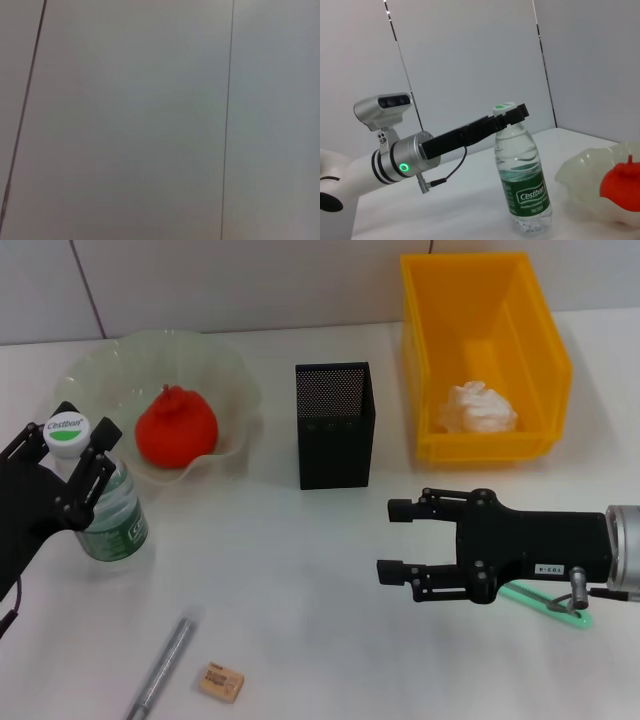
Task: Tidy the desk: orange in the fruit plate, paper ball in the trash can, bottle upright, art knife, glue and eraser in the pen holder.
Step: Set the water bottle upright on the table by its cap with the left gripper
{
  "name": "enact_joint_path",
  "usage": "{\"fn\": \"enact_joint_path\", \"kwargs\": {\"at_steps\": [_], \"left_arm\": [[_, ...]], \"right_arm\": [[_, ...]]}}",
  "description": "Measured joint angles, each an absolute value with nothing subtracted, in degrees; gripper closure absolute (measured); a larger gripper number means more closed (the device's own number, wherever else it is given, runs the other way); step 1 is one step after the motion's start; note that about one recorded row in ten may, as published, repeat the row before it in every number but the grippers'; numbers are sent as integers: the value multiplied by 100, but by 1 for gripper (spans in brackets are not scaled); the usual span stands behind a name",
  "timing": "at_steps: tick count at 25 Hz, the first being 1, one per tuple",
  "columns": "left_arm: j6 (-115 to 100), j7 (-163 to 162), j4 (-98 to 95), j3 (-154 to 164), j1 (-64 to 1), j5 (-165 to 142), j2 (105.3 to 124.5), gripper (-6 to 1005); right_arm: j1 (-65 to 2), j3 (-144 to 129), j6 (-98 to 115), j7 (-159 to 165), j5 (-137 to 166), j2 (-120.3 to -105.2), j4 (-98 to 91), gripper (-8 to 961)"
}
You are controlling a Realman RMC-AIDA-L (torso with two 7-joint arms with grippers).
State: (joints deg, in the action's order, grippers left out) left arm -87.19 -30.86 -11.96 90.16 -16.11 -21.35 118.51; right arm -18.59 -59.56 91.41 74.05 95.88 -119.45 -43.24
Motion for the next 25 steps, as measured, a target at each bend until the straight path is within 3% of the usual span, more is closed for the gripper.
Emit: {"fn": "enact_joint_path", "kwargs": {"at_steps": [25], "left_arm": [[-8251,-3293,-1019,8956,-1802,-1828,11914,427]], "right_arm": [[-1879,-6029,9149,7421,9588,-11953,-4315,186]]}}
